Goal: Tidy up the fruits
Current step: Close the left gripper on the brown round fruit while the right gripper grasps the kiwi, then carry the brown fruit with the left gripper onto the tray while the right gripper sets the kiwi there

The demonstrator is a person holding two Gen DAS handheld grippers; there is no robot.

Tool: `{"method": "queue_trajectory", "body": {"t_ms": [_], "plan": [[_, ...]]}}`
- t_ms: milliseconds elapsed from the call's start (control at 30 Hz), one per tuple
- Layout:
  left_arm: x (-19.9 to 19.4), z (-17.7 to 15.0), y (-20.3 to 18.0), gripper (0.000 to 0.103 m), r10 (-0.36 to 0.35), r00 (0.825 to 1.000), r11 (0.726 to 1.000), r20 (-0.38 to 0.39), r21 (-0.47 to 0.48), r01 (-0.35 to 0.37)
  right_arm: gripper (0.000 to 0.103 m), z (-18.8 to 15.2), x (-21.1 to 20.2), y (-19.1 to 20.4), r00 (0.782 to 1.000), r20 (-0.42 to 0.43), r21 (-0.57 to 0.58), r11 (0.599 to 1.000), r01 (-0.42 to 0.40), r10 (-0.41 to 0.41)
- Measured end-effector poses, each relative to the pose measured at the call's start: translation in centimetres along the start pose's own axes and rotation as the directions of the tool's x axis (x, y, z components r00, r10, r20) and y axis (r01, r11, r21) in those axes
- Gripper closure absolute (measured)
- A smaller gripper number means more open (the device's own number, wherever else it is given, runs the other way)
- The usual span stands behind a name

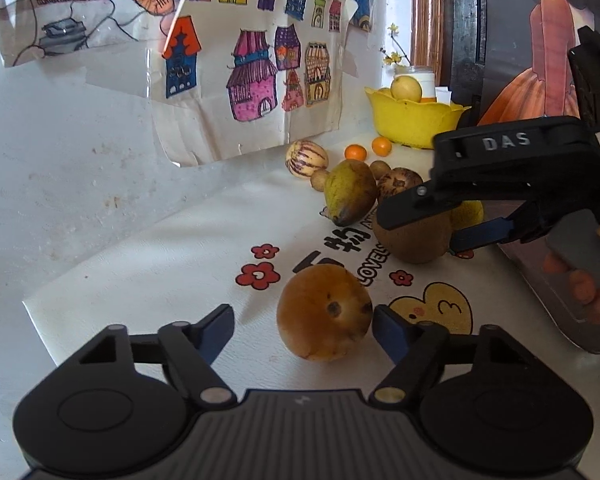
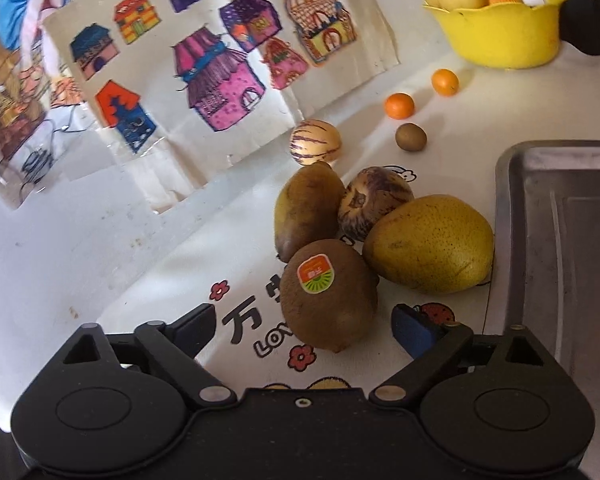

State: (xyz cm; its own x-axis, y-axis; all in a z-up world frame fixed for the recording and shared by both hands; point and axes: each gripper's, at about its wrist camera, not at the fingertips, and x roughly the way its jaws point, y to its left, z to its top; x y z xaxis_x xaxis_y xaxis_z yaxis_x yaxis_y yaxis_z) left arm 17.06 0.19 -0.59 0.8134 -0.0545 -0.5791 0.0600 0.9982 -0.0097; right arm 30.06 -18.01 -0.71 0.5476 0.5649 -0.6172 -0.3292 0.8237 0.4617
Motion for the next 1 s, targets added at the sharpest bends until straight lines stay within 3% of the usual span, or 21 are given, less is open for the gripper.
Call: {"method": "queue_trajectory", "body": {"t_ms": [333,500,1000], "plan": [[0.6,0.5,-0.1,0.037,-0.008,0.999,1.0,-0.038,0.012,0.008,0.022,0.1,1.1,-0.2,0.998,0.05,0.013,0.999,0.037,-0.038],[0.7,0.8,-0.2,0.051,-0.029,0.999,1.0,-0.043,0.0,0.029,0.045,0.1,1.1,-0.2,0.995,0.069,0.002,0.998,0.068,-0.068],[-1.3,0.0,0.2,0.053,-0.041,0.999,0.996,-0.035,-0.078,0.038,0.047,-2.6,-2.3,-1.1,0.996,0.09,0.044,0.999,-0.017,0.013]]}}
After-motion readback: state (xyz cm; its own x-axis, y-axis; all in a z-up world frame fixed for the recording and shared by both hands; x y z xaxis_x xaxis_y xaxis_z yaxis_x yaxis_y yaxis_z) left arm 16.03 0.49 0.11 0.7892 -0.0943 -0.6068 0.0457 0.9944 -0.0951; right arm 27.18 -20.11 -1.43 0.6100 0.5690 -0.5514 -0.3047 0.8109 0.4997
